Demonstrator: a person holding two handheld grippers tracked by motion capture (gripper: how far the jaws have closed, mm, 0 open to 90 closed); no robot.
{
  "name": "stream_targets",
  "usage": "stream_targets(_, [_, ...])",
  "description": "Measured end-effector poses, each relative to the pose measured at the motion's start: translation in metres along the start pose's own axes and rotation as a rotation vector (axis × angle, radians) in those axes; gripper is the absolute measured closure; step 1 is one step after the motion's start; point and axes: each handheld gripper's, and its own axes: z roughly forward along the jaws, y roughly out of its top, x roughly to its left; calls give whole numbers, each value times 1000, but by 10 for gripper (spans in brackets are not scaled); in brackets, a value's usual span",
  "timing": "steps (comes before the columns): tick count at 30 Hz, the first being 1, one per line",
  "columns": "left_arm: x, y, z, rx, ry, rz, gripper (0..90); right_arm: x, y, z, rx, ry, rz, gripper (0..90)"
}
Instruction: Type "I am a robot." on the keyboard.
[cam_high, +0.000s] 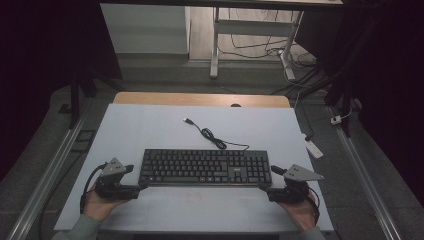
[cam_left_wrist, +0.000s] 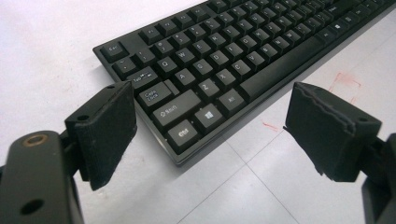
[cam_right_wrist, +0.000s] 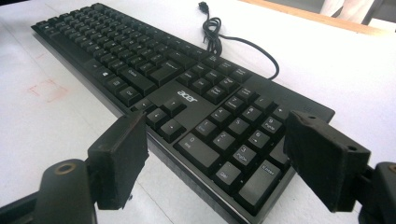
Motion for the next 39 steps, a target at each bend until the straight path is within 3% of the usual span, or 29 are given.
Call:
stream_targets(10, [3, 13, -4, -8, -4, -16, 195, 6, 9, 2, -11, 0, -6, 234])
stream_targets(17, [3, 30, 2, 4, -9, 11, 223, 6, 15, 5, -18, 9, 7, 255])
stream_targets(23, [4, 35, 9, 7, -26, 26, 255, 7, 23, 13, -20, 21, 19, 286])
stream_targets(28, [3, 34, 11, 16, -36, 51, 289, 11, 32, 25, -26, 49, 34, 345])
stream_targets(39, [3, 34, 8, -1, -49, 65, 397, 31, 59, 56, -33, 62, -24, 616])
